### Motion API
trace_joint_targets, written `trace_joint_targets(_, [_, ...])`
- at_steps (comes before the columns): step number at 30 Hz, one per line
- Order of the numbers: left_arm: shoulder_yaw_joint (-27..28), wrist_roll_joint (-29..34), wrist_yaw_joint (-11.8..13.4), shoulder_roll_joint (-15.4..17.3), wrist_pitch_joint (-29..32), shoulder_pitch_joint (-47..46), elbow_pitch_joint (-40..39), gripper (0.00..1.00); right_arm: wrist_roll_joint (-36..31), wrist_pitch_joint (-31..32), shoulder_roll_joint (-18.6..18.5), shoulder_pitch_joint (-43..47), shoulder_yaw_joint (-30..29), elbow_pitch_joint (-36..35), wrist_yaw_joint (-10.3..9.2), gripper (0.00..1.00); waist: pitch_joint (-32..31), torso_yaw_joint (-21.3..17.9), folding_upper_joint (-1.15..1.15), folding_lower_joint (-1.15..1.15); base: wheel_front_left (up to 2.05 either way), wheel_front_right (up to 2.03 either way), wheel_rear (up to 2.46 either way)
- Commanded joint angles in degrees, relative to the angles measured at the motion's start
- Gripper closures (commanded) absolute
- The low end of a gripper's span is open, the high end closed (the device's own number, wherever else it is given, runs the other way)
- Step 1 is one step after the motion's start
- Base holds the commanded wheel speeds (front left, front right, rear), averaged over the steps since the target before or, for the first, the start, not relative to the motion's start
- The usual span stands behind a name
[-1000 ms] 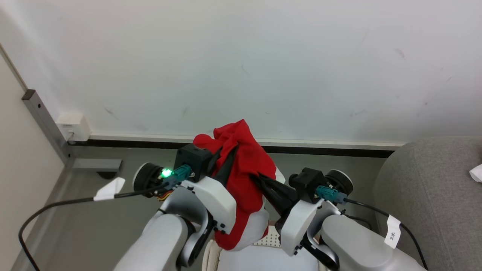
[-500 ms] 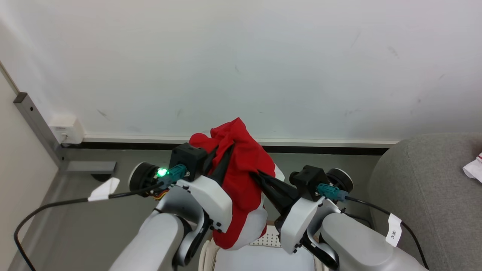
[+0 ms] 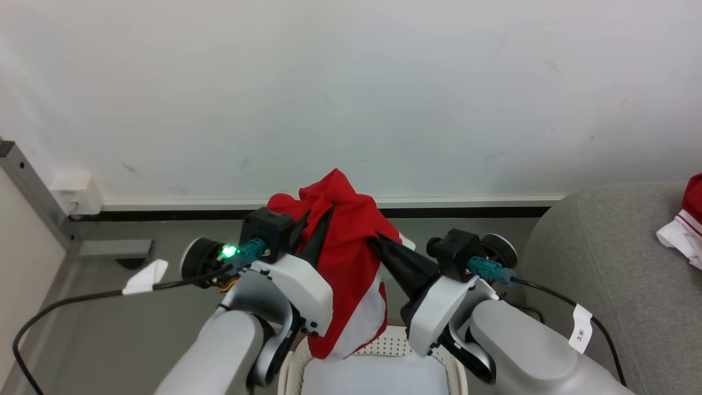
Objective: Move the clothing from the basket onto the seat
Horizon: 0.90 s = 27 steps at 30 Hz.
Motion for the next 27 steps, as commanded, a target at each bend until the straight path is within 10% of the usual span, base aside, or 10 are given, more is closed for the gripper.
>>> trace_joint_targets(1, [0.12,-0.05,0.24,0.24,-0.29,0.03,-0.4,1.0,-0.99,-0.19,-0.1,-1.02,-0.95,-0.3,-0.14,1.0,0.29,-0.89,0.0,0.0,0.0,0.0,0.0])
trace_joint_targets(5, [0.36,-0.45,0.62,0.47,-0.51,0.48,-0.65,1.0,-3.47,-0.2,-0.24,-1.07,-4.12,-1.12,-0.14,1.0,0.67,-2.8,0.0,0.0,0.0,0.0,0.0])
trace_joint_targets(8, [0.33,-0.46,0.87,0.81,-0.96,1.04,-0.74,0.0,-5.1,-0.19,-1.24,-0.59,-6.23,-2.43,-0.14,1.0,0.9,-4.37,0.0,0.0,0.0,0.0,0.0])
trace_joint_targets(27, [-0.96,-0.43,2.24,0.76,-2.23,3.57,-3.0,0.0,-9.68,-0.19,-10.98,0.79,-18.34,-12.86,-0.14,1.0,3.31,-20.98,0.0,0.0,0.0,0.0,0.0])
